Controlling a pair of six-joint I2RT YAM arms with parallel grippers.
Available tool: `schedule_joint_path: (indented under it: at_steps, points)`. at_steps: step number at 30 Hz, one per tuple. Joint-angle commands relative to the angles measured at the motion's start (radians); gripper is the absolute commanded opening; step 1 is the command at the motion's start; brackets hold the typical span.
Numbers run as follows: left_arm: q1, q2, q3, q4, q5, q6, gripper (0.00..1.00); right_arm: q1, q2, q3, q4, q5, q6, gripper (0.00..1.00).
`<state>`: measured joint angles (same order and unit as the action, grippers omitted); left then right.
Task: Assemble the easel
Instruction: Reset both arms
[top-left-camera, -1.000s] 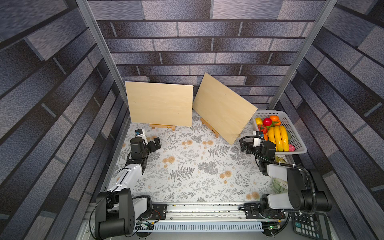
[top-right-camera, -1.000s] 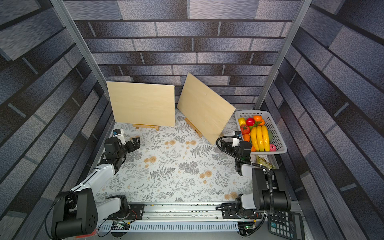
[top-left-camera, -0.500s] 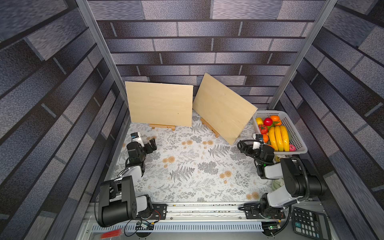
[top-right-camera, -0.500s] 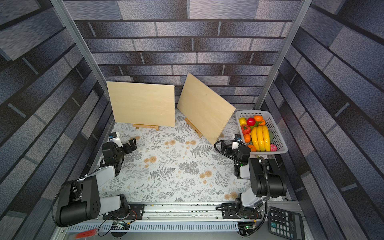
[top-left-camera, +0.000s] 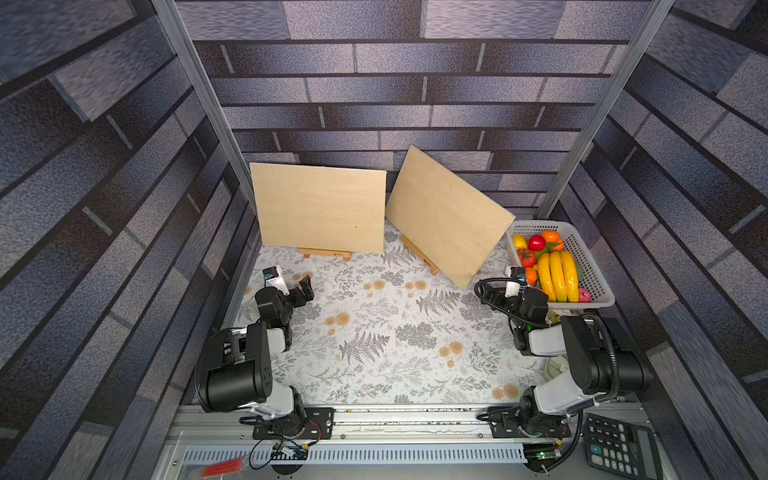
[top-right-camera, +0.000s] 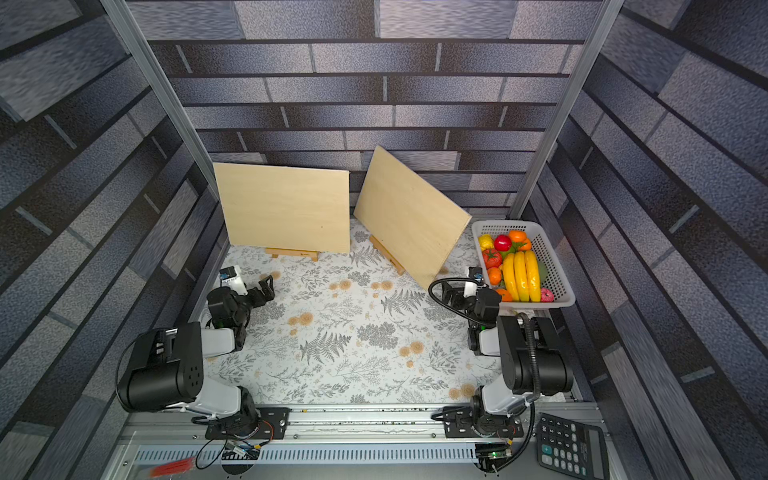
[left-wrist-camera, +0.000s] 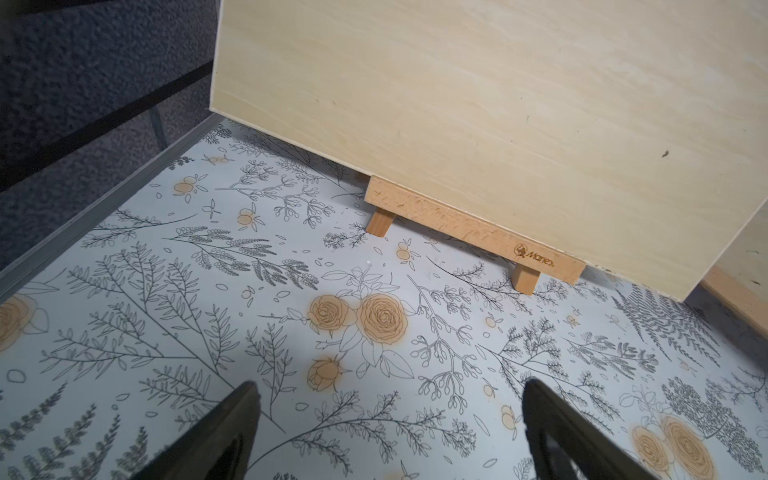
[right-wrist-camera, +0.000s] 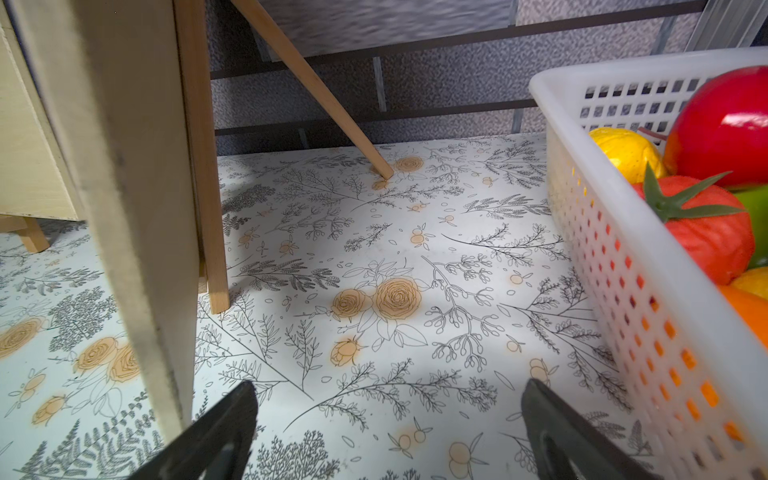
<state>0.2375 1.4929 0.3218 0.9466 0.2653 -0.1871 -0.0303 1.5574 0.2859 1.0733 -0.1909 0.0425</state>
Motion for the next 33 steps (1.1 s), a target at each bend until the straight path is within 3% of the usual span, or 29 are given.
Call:
schedule_joint_path:
  at_steps: [1, 6, 11, 15, 33]
  points:
    - [-0.042, 0.015, -0.027, 0.118, 0.017, 0.085, 1.0, -0.013, 0.003, 0.022, -0.006, 0.057, -0.001, 1.0]
    - [-0.098, 0.105, -0.086, 0.315, -0.005, 0.149, 1.0, -0.013, 0.004, 0.024, -0.007, 0.057, -0.001, 1.0]
    - [-0.078, 0.078, -0.007, 0.14, -0.165, 0.066, 1.0, -0.01, 0.003, 0.03, -0.02, 0.063, -0.003, 1.0]
    - [-0.16, 0.071, 0.084, -0.057, -0.299, 0.124, 1.0, 0.002, 0.001, 0.04, -0.044, 0.091, -0.011, 1.0]
    - [-0.162, 0.073, 0.08, -0.046, -0.298, 0.132, 1.0, 0.018, -0.003, 0.047, -0.066, 0.125, -0.018, 1.0]
